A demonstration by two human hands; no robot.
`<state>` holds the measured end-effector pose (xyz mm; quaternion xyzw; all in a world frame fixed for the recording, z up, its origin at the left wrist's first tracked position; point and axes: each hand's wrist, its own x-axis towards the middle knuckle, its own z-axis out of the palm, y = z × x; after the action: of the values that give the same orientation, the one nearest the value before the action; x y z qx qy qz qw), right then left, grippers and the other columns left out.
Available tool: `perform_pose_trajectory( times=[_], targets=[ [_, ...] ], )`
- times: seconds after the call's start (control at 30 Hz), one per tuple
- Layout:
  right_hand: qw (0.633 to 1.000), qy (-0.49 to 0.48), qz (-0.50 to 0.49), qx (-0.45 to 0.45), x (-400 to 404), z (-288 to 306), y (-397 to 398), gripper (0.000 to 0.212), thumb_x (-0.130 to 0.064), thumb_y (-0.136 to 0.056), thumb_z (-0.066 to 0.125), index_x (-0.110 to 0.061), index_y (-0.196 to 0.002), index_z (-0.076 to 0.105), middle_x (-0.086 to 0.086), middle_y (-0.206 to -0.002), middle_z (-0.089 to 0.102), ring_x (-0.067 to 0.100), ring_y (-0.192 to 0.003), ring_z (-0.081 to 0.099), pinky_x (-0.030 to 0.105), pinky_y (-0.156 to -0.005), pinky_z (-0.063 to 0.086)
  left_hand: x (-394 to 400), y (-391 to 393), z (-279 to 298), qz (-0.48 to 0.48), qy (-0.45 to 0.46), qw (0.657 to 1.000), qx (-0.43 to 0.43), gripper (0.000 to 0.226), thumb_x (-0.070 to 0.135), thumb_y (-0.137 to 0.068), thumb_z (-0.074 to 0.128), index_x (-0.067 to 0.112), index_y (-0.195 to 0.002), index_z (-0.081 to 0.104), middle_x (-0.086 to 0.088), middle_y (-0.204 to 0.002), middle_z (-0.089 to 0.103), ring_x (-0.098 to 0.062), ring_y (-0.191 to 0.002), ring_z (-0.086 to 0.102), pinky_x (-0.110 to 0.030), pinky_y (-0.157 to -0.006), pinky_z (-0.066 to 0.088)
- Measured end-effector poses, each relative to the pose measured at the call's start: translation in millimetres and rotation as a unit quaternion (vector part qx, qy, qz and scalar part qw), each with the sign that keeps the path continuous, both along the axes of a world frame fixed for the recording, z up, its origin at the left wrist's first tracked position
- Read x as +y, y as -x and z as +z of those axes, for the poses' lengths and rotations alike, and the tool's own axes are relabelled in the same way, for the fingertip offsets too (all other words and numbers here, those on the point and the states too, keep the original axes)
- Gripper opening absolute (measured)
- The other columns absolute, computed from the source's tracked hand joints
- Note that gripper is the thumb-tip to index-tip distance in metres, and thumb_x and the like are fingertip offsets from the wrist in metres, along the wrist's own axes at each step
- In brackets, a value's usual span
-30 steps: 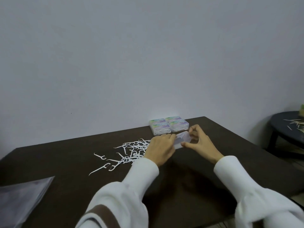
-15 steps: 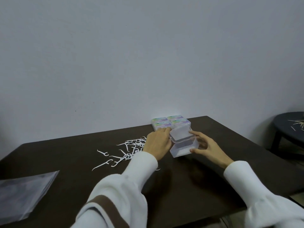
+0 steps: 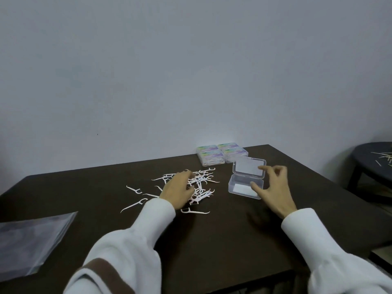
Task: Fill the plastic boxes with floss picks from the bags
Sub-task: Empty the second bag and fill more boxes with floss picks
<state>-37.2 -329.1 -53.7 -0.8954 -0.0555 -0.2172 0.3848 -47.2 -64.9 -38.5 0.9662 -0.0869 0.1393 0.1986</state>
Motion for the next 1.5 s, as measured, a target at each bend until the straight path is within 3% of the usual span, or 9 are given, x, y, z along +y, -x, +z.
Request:
perform_pose_trajectory(
  times=[0.17, 0.4, 0.53, 0.63, 0.83, 0.97, 1.17, 1.4, 1.5],
  targets=[
    [0.993, 0.065, 0.089, -0.038, 22.3, 1.1, -0.7, 0.035, -0.018, -0.082, 0.067, -0.018, -0.113, 0.052, 0.000, -0.116, 0.039, 0.007, -0.105, 0.041, 0.021, -0.092, 0.039, 20.2, 7.8, -12.2, -0.016, 0.017, 0.998, 0.057, 0.050, 0.034, -0.095, 0.052, 0.016, -0.139, 0.039, -0.002, -0.143, 0.040, -0.016, -0.134, 0.033, -0.031, -0.110, 0.028],
    [0.973, 0.130, 0.188, -0.044, 81.3, 2.3, -12.2, 0.028, -0.016, -0.084, 0.061, -0.018, -0.111, 0.054, -0.005, -0.108, 0.044, 0.004, -0.090, 0.047, 0.012, -0.081, 0.042, 58.1, 12.5, -20.1, 0.052, -0.007, 0.999, -0.001, 0.049, 0.036, -0.097, 0.046, 0.019, -0.141, 0.036, 0.000, -0.148, 0.036, -0.016, -0.138, 0.027, -0.036, -0.115, 0.021],
    [0.961, 0.164, 0.219, 0.030, 105.6, 0.4, -32.3, 0.041, -0.009, -0.087, 0.054, -0.017, -0.126, 0.045, 0.000, -0.129, 0.042, 0.015, -0.113, 0.048, 0.030, -0.100, 0.039, 77.7, 13.1, -24.2, 0.139, -0.001, 0.989, 0.044, 0.052, 0.039, -0.099, 0.038, 0.021, -0.147, 0.026, -0.001, -0.156, 0.018, -0.016, -0.146, 0.008, -0.045, -0.117, 0.004],
    [0.940, 0.219, 0.237, 0.109, 121.8, 0.2, -52.8, 0.051, -0.007, -0.093, 0.042, -0.012, -0.142, 0.029, 0.005, -0.149, 0.028, 0.018, -0.137, 0.027, 0.030, -0.112, 0.023, 90.9, 13.5, -29.6, 0.169, 0.025, 0.982, 0.074, 0.054, 0.039, -0.101, 0.034, 0.021, -0.149, 0.019, -0.003, -0.159, 0.009, -0.018, -0.147, -0.002, -0.047, -0.116, -0.001],
    [0.915, 0.305, 0.203, 0.167, 134.8, 0.9, -88.7, 0.063, 0.006, -0.091, 0.029, -0.011, -0.149, 0.012, 0.009, -0.157, 0.008, 0.023, -0.145, 0.006, 0.033, -0.117, 0.009, 99.5, 6.3, -36.4, 0.164, 0.043, 0.982, 0.082, 0.056, 0.037, -0.102, 0.032, 0.020, -0.151, 0.013, -0.005, -0.160, 0.002, -0.019, -0.146, -0.009, -0.045, -0.116, -0.003],
    [0.904, 0.361, 0.173, 0.152, 133.5, 5.5, -91.0, 0.055, 0.000, -0.093, 0.033, -0.016, -0.145, 0.027, 0.005, -0.151, 0.028, 0.025, -0.138, 0.028, 0.040, -0.111, 0.027, 97.0, -0.8, -36.3, 0.170, -0.006, 0.975, 0.145, 0.061, 0.042, -0.102, 0.023, 0.016, -0.152, 0.001, -0.009, -0.159, -0.009, -0.019, -0.145, -0.017, -0.046, -0.115, -0.006],
    [0.911, 0.358, 0.187, 0.081, 133.5, 4.9, -71.8, 0.037, -0.016, -0.097, 0.041, -0.023, -0.132, 0.049, 0.004, -0.129, 0.046, 0.020, -0.123, 0.040, 0.036, -0.101, 0.033, 85.0, -8.2, -32.8, 0.122, -0.019, 0.980, 0.159, 0.058, 0.039, -0.103, 0.022, 0.014, -0.152, 0.003, -0.010, -0.159, -0.005, -0.020, -0.146, -0.012, -0.042, -0.117, -0.005],
    [0.915, 0.270, 0.286, 0.089, 138.9, 7.5, -47.1, 0.030, -0.015, -0.095, 0.046, -0.019, -0.120, 0.061, -0.003, -0.113, 0.053, 0.012, -0.108, 0.052, 0.027, -0.094, 0.042, 59.1, 3.6, -25.5, 0.060, 0.145, 0.977, 0.141, 0.054, 0.022, -0.104, 0.028, 0.013, -0.151, 0.005, -0.008, -0.159, -0.009, -0.019, -0.146, -0.008, -0.029, -0.116, 0.002],
    [0.917, 0.239, 0.307, 0.090, 146.5, 11.5, -38.3, 0.028, -0.035, -0.092, 0.050, -0.025, -0.115, 0.062, -0.009, -0.111, 0.054, 0.008, -0.104, 0.053, 0.031, -0.093, 0.044, 52.2, 10.7, -24.3, 0.033, 0.203, 0.973, 0.100, 0.051, 0.013, -0.103, 0.028, 0.016, -0.151, 0.012, -0.003, -0.160, 0.000, -0.015, -0.146, -0.001, -0.022, -0.113, 0.005]
  ],
)
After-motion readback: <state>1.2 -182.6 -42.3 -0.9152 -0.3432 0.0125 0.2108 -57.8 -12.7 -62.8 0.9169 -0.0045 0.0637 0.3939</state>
